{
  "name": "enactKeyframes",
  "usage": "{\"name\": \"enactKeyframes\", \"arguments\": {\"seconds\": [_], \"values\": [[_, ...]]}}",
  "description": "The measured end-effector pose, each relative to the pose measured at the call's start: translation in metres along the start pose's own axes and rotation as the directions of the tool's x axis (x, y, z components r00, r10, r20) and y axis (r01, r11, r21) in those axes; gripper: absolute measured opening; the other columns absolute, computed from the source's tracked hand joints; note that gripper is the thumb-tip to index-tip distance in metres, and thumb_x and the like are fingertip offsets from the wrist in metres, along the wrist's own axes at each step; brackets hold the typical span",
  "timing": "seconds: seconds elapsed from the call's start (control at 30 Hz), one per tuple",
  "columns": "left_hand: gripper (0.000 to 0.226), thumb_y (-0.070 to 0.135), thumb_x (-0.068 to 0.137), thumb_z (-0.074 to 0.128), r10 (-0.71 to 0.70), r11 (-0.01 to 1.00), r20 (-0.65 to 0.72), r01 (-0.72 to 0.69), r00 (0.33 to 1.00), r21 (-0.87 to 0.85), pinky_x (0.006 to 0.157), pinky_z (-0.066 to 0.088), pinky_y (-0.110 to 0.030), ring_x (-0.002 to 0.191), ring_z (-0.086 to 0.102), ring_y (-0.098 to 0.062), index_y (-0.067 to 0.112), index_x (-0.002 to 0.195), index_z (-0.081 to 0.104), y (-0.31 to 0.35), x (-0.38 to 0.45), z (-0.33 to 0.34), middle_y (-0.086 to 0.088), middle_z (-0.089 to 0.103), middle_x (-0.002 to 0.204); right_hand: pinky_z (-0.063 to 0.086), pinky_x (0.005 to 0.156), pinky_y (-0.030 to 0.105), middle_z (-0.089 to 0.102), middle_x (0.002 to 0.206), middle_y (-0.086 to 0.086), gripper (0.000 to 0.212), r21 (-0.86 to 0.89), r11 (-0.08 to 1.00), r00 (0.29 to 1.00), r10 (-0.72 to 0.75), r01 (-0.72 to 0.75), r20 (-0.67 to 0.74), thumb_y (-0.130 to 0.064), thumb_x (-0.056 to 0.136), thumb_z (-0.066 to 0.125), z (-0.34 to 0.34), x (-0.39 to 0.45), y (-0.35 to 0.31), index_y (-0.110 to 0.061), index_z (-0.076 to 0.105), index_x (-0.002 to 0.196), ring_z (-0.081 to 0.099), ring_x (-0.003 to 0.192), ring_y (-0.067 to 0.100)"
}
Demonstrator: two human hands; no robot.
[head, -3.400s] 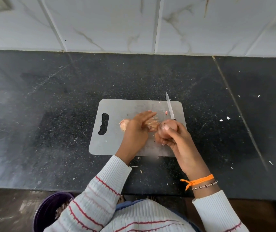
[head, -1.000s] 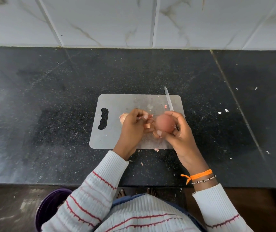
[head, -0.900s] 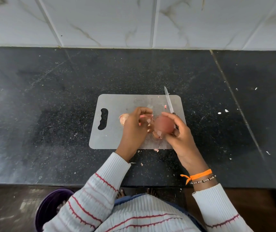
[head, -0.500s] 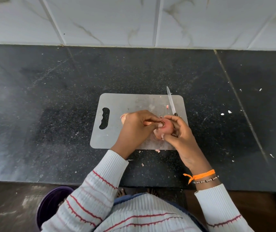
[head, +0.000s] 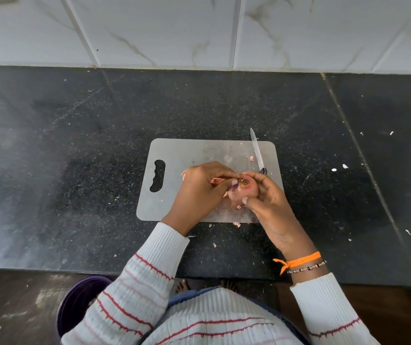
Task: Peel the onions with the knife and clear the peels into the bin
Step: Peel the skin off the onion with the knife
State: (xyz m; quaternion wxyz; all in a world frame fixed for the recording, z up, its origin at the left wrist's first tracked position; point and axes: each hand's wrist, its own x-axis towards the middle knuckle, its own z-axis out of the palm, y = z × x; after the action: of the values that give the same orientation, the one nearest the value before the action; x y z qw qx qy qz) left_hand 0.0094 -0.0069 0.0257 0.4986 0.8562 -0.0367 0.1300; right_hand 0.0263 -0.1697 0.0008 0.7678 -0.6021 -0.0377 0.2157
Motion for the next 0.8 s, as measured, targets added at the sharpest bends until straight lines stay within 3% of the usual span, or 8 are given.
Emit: {"name": "enactKeyframes", "arguments": {"seconds": [0.23, 0.4, 0.53, 0.7, 0.8], "values": [[0.013, 0.012, 0.076, 0.076, 0.013, 1.000, -0.012, -0.013, 1.000, 0.028, 0.072, 0.054, -0.019, 0.081, 0.065, -0.005, 0.012, 0.089, 0.076, 0.0026, -0.0014, -0.0008, 0.002, 0.072, 0.087, 0.055, 0.080, 0.024, 0.060, 0.116, 0.008, 0.048, -0.047, 0.999, 1.000, -0.015, 0.015, 0.001, 0.019, 0.078, 0.056, 0.0014, -0.0010, -0.0010, -0.013, 0.054, 0.115, 0.060, 0.106, 0.016], [0.007, 0.009, 0.075, 0.077, -0.002, 0.999, -0.007, 0.003, 1.000, 0.037, 0.070, 0.053, -0.022, 0.076, 0.066, -0.008, 0.009, 0.081, 0.076, 0.0012, -0.0022, -0.0015, 0.000, 0.072, 0.084, 0.051, 0.093, 0.034, 0.065, 0.112, 0.002, 0.051, -0.133, 0.990, 0.999, -0.040, 0.037, -0.015, -0.003, 0.064, 0.067, 0.0025, -0.0023, -0.0008, -0.017, 0.056, 0.112, 0.061, 0.105, 0.016], [0.004, 0.005, 0.075, 0.075, -0.051, 0.998, 0.002, 0.051, 0.999, 0.024, 0.069, 0.050, -0.017, 0.075, 0.066, -0.009, 0.008, 0.075, 0.074, 0.0030, -0.0016, -0.0025, 0.001, 0.071, 0.083, 0.049, 0.095, 0.034, 0.065, 0.110, -0.001, 0.051, -0.192, 0.980, 0.998, -0.063, 0.058, -0.021, -0.008, 0.062, 0.069, 0.0058, -0.0027, -0.0027, -0.021, 0.057, 0.110, 0.061, 0.103, 0.013], [0.004, 0.007, 0.073, 0.071, -0.060, 0.998, -0.015, 0.060, 0.998, 0.037, 0.071, 0.055, -0.035, 0.071, 0.065, -0.014, 0.009, 0.072, 0.068, 0.0045, -0.0040, -0.0008, -0.001, 0.069, 0.079, 0.049, 0.093, 0.032, 0.064, 0.112, 0.001, 0.051, -0.199, 0.977, 0.996, -0.079, 0.071, -0.031, -0.006, 0.061, 0.068, 0.0091, -0.0025, -0.0019, -0.021, 0.057, 0.109, 0.062, 0.101, 0.012], [0.006, 0.011, 0.073, 0.071, -0.096, 0.995, -0.040, 0.097, 0.995, 0.021, 0.074, 0.055, -0.038, 0.070, 0.065, -0.012, 0.010, 0.073, 0.065, 0.0024, -0.0051, 0.0024, 0.000, 0.070, 0.079, 0.048, 0.098, 0.039, 0.064, 0.113, 0.002, 0.050, -0.184, 0.980, 0.997, -0.077, 0.070, -0.026, 0.007, 0.070, 0.069, 0.0070, -0.0015, 0.0005, -0.018, 0.056, 0.111, 0.061, 0.104, 0.013]]}}
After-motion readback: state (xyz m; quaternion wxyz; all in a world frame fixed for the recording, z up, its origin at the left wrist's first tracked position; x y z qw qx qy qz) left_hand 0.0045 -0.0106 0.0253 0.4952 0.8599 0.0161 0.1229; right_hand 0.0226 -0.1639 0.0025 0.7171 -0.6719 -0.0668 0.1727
